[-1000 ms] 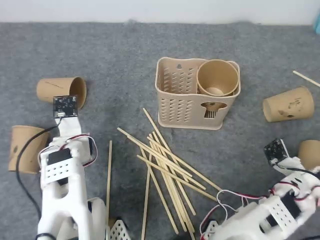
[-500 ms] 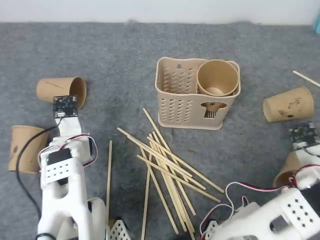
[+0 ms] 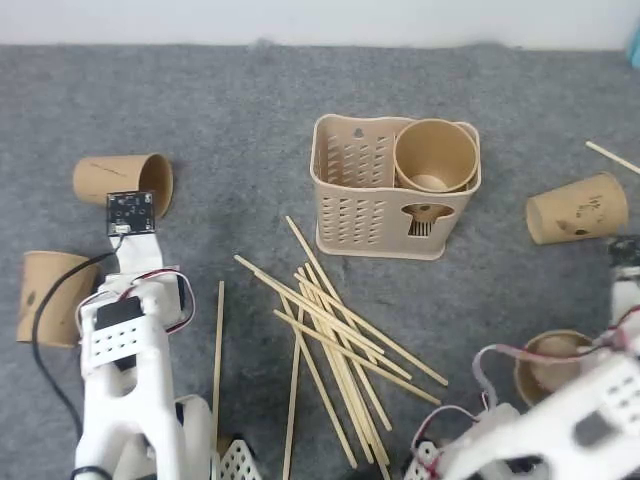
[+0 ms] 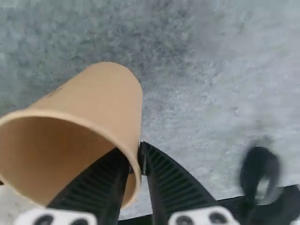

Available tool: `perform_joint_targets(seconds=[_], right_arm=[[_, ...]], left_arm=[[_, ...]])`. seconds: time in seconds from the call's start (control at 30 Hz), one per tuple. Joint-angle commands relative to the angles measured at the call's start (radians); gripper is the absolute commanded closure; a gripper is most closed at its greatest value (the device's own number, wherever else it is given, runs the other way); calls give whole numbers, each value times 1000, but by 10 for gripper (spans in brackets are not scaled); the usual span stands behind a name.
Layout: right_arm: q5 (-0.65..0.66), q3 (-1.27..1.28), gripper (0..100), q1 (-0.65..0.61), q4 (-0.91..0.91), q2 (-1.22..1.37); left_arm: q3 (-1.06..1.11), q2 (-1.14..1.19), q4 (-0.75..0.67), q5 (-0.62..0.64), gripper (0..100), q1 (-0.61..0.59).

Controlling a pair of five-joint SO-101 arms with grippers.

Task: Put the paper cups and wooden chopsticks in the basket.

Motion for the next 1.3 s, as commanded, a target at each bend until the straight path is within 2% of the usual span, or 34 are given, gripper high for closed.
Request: perform_joint_targets(seconds=[0.0,0.17,0.33,0.53,0.63,0.77,0.9,1.0,1.27], right_arm=[[-100,-126,990,-12,-42,222],[-176,-203,990,-31,-104,460],[-221,-209,983,-30,-208,561],[-250,-207,810,-24,-211,575],[-265,-207,845,-28,-211,555],[-269,-213,995,-30,-211,518],[-302,-227,992,-31,-185,479],[-370,-308,992,-38,-84,489],[-603,-680,992,-182,193,616]], left_arm=[[-7,-31,5,-3,959,-3],[-7,-31,5,-3,959,-3],[-7,-31,5,-3,959,-3],[-7,-31,5,-5,959,-3],[-7,-31,5,-5,959,-3],[-7,-31,5,-5,959,-3],[-7,-31,5,-5,959,-3],[-7,-31,5,-5,959,-3],[-7,-31,5,-5,959,-3]])
